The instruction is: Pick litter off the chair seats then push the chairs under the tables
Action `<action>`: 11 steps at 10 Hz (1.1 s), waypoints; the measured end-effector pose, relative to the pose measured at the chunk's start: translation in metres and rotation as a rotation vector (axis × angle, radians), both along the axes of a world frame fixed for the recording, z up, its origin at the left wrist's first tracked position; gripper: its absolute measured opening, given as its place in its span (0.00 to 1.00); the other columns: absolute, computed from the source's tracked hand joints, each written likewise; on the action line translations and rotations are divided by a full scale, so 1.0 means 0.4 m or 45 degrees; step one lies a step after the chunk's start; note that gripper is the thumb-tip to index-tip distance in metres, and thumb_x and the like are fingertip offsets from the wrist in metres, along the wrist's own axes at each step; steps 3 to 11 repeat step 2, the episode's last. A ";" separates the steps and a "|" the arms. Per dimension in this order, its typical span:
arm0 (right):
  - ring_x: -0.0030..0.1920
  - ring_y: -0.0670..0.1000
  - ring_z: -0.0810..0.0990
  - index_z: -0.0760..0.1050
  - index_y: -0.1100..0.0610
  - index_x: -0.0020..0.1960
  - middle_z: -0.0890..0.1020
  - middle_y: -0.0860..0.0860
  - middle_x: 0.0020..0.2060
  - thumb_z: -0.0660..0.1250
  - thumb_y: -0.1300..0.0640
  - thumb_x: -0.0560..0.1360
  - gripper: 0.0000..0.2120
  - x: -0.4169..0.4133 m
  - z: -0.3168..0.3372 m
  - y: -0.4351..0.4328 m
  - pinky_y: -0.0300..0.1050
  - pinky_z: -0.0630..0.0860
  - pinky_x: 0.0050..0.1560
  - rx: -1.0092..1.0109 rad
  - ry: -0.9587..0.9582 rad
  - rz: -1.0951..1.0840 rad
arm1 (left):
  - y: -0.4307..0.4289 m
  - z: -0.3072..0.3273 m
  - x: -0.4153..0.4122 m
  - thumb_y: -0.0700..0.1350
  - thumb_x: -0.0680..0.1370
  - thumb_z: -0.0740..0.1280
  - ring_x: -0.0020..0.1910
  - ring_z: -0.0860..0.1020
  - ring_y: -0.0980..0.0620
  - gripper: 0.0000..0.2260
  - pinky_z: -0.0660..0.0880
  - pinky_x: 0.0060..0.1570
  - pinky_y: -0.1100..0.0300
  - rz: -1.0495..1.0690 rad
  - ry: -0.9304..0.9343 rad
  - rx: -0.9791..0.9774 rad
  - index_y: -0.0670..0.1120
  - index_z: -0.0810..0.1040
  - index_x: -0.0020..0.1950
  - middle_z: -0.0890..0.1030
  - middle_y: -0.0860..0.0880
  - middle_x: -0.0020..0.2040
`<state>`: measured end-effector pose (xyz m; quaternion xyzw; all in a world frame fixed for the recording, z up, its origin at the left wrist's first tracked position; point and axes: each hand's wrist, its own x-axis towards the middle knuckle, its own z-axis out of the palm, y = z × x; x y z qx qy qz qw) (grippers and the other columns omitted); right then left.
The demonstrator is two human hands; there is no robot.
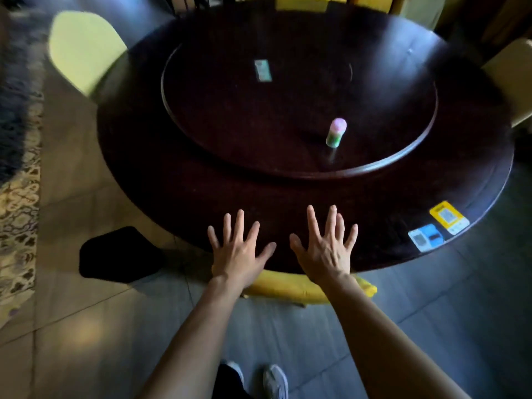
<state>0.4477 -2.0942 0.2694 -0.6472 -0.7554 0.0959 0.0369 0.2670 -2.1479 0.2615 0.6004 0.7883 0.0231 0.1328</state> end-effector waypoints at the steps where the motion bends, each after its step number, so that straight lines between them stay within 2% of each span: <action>1: 0.80 0.65 0.55 0.53 0.47 0.83 0.53 0.66 0.81 0.52 0.31 0.77 0.39 -0.037 0.095 0.135 0.72 0.46 0.76 0.138 0.012 0.007 | 0.139 0.097 -0.092 0.70 0.79 0.51 0.82 0.43 0.41 0.33 0.41 0.76 0.31 -0.010 -0.012 0.157 0.55 0.61 0.81 0.48 0.46 0.84; 2: 0.80 0.66 0.54 0.52 0.48 0.83 0.52 0.66 0.81 0.59 0.33 0.77 0.40 -0.076 0.196 0.249 0.73 0.46 0.76 0.290 0.045 -0.060 | 0.253 0.206 -0.178 0.69 0.80 0.51 0.82 0.43 0.41 0.33 0.40 0.76 0.32 -0.027 0.023 0.248 0.53 0.59 0.81 0.48 0.45 0.84; 11: 0.80 0.66 0.54 0.52 0.48 0.83 0.52 0.66 0.81 0.59 0.33 0.77 0.40 -0.076 0.196 0.249 0.73 0.46 0.76 0.290 0.045 -0.060 | 0.253 0.206 -0.178 0.69 0.80 0.51 0.82 0.43 0.41 0.33 0.40 0.76 0.32 -0.027 0.023 0.248 0.53 0.59 0.81 0.48 0.45 0.84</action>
